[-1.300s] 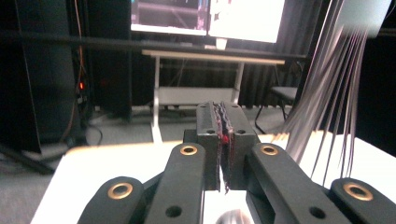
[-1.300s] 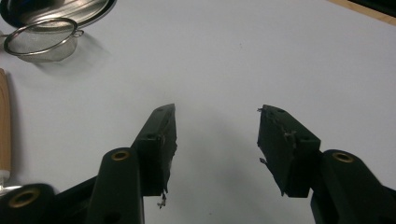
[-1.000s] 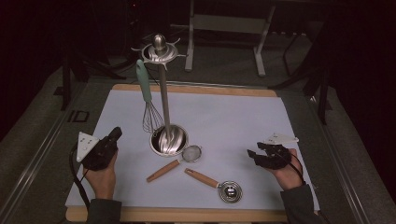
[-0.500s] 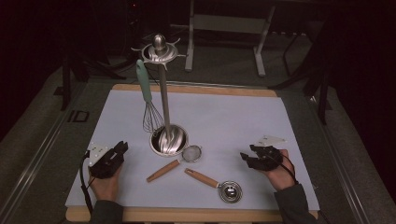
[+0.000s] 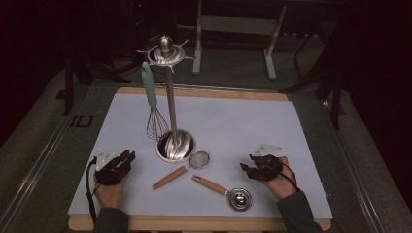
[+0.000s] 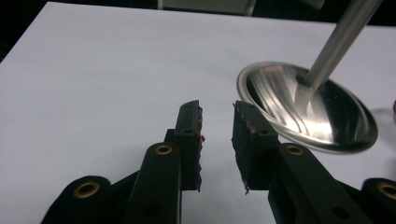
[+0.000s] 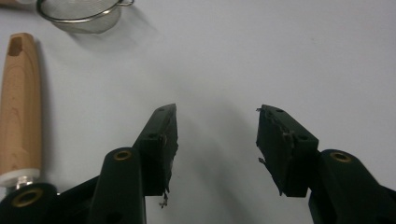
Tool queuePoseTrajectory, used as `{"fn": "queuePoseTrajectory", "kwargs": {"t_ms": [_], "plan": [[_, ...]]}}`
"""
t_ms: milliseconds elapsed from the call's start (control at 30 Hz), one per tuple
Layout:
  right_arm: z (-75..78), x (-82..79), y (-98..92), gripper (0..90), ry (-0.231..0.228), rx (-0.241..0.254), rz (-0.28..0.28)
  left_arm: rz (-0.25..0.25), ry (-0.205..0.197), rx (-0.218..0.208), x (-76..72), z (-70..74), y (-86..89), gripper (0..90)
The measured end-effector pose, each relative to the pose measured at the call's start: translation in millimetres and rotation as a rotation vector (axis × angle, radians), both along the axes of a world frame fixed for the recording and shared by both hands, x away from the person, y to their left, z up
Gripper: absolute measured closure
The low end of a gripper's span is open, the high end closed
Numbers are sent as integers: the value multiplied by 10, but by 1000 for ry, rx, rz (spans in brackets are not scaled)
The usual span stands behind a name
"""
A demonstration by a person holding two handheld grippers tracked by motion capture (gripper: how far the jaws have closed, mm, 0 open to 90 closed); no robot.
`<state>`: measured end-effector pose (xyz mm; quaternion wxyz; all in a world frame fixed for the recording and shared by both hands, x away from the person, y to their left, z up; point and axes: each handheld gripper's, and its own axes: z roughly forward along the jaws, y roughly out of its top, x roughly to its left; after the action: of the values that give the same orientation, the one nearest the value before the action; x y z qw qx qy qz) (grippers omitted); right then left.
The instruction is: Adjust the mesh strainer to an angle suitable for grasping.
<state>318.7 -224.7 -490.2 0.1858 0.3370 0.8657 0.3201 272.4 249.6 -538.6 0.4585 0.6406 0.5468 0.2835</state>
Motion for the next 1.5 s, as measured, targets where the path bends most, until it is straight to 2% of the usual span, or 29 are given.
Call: {"fn": "queuePoseTrajectory", "kwargs": {"t_ms": [100, 333, 400, 500, 600, 633, 867, 1100, 1200, 1300, 1400, 1500], "plan": [[6, -17, 111, 490, -9, -23, 30, -2, 2, 1, 4, -3, -3, 719], [31, -14, 526, 505, -32, -59, 156, -5, -1, -13, -2, -8, 8, 701], [31, 6, 635, 504, -23, -42, 186, -6, 2, -13, 1, -8, 5, 693], [33, 46, 789, 503, -13, -45, 233, -6, 3, -13, 3, -8, 3, 693], [45, 80, 875, 500, 10, -18, 256, -6, 5, -14, 4, -9, 5, 692], [63, 115, 955, 495, 19, -10, 276, -6, 6, -16, 5, -9, 9, 691], [101, 153, 1226, 489, 25, -39, 352, -4, 12, -24, 9, -10, 14, 684], [91, 192, 1466, 484, 56, -40, 417, -7, 16, -28, 13, -12, 25, 679], [77, 187, 1581, 482, 63, -62, 447, -7, 16, -24, 15, -12, 15, 676], [51, 177, 1721, 481, 69, -115, 476, -11, 20, -13, 19, -11, 4, 674], [23, 175, 1833, 477, 76, -144, 509, -10, 20, -17, 20, -11, 10, 672], [-12, 178, 1918, 469, 108, -152, 553, -10, 23, -20, 21, -11, 14, 671]]}}
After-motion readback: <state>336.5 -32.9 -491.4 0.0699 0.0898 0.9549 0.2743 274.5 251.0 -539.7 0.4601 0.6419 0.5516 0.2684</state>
